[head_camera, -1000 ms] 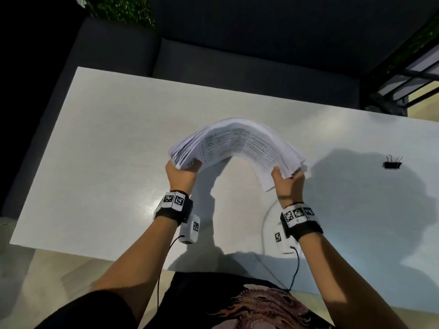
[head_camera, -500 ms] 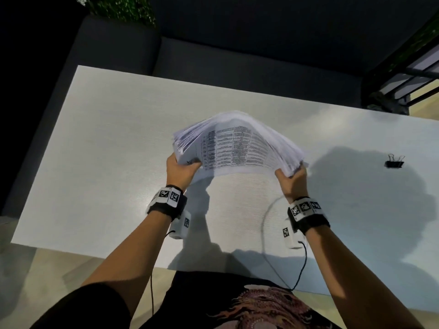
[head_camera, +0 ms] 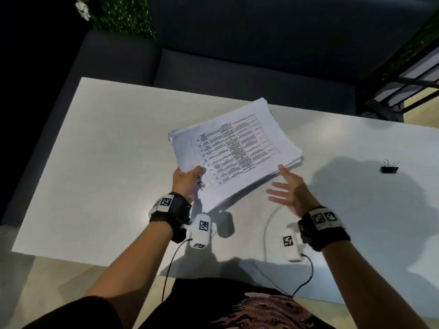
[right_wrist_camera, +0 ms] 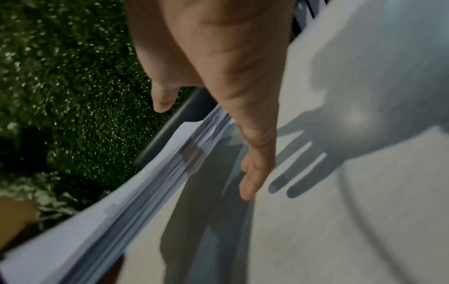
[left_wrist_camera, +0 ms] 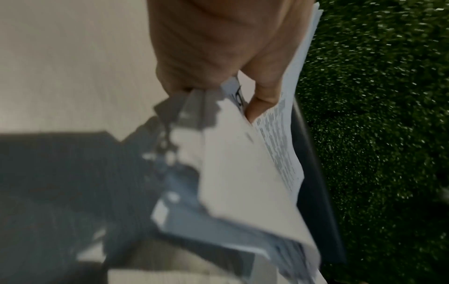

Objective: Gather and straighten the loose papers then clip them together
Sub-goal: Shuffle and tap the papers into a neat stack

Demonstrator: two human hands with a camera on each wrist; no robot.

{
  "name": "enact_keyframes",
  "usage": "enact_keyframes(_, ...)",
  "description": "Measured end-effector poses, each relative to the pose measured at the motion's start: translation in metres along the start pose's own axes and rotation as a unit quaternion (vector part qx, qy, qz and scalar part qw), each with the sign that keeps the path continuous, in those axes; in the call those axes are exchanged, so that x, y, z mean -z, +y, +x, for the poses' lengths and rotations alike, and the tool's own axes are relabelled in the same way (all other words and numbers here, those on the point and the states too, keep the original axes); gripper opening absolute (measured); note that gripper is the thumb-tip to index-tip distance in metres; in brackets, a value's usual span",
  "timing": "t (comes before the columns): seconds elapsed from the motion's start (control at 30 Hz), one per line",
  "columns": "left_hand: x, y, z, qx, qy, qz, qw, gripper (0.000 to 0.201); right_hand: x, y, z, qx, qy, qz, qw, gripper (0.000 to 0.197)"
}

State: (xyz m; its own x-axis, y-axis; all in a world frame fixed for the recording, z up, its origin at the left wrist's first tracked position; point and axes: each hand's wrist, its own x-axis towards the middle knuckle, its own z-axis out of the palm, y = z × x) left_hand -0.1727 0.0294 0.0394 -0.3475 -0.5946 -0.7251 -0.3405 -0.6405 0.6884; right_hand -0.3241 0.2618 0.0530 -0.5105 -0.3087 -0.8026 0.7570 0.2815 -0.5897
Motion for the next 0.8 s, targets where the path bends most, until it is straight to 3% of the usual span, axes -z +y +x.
enact_keyframes(0.1,-0.016,-0.018,-0.013,0.051,0.003,-0.036,0.998,0.027,-0.028,0.01,0.002,-0.012,-0.057,0.145,0.988,0.068)
enact_keyframes(0.2,-0.023,-0.034,-0.023,0.069,0.004,-0.06,0.996,0.03,-0.045,0.004,0.011,0.032,-0.033,0.235,0.971,0.042)
enact_keyframes(0.3,-0.014,-0.047,-0.029,0.086,-0.035,-0.079,0.993,0.032,-0.042,-0.003,0.017,0.052,0.047,0.156,0.985,0.018)
enact_keyframes(0.43,0.015,-0.043,-0.027,0.091,-0.09,-0.031,0.991,0.064,-0.035,-0.005,0.017,0.077,0.075,0.03,0.994,0.029)
enact_keyframes(0.53,0.032,-0.027,-0.02,0.087,-0.083,-0.041,0.992,0.036,-0.026,-0.01,0.017,0.117,0.062,0.037,0.991,0.031)
enact_keyframes(0.63,0.041,-0.019,-0.01,0.084,-0.098,-0.054,0.99,0.036,-0.018,-0.019,0.02,0.136,0.047,0.022,0.989,0.035)
enact_keyframes(0.8,0.034,-0.007,-0.009,0.085,-0.081,0.003,0.993,0.016,-0.017,-0.039,0.015,0.165,0.032,-0.012,0.986,0.038)
